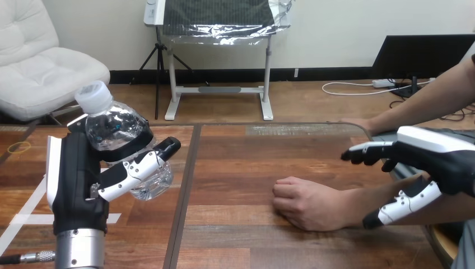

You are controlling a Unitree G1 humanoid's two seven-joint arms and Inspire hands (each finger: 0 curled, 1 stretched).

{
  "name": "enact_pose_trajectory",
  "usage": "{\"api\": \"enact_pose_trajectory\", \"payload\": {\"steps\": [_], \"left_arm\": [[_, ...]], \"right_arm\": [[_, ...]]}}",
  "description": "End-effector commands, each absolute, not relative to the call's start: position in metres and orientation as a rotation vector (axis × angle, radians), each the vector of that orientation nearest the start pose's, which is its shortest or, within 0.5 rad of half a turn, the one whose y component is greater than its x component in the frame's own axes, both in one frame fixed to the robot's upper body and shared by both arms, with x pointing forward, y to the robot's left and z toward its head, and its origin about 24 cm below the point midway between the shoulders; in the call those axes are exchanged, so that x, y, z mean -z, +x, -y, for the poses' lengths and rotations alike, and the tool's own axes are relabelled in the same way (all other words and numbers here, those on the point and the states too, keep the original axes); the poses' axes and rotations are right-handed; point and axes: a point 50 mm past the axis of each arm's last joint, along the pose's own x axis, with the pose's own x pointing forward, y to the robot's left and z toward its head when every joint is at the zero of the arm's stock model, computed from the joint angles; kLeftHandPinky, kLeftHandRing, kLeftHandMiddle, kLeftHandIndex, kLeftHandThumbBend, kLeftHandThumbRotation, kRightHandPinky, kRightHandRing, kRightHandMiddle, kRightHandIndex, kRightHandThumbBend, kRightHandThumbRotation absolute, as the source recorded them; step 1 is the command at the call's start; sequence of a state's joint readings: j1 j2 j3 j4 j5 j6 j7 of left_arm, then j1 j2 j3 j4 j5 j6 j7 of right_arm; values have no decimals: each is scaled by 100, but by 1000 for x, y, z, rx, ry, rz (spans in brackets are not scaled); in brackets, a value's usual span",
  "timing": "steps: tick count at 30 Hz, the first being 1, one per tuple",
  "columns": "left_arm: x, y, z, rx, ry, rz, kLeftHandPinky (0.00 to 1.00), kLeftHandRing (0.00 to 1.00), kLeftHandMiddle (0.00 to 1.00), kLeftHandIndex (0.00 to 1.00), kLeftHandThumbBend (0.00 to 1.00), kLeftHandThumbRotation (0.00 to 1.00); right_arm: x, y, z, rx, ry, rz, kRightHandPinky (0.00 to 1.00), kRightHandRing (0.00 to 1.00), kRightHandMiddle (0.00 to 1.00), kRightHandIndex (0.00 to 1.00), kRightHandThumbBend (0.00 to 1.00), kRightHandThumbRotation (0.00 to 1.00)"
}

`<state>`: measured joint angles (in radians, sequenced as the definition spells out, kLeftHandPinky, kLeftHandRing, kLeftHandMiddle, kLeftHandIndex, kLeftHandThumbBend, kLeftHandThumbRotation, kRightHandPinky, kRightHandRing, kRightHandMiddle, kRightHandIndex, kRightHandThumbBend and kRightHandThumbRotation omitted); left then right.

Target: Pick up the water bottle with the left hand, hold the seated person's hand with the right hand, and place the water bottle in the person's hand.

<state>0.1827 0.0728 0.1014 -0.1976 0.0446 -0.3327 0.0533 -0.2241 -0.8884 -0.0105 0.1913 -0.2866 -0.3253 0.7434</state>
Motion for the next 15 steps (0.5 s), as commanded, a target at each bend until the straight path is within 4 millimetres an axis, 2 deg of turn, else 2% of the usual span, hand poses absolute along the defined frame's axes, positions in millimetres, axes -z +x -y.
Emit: {"api": "enact_pose_trajectory", "payload": {"steps": [1,8,15], "left_arm": [[-102,217,-192,-159,141,467,20,26,32,36,57,0],[-102,217,-191,-157,125,466,20,26,32,36,57,0],[-101,217,-190,-153,111,463,20,26,32,36,55,0]], "right_arm": [[-154,286,275,-677,-1340,-57,88,88,88,87,100,45],[-153,287,275,-684,-1402,-51,97,90,90,88,100,45],[-152,289,273,-693,-1466,-50,99,92,92,90,100,45]]}}
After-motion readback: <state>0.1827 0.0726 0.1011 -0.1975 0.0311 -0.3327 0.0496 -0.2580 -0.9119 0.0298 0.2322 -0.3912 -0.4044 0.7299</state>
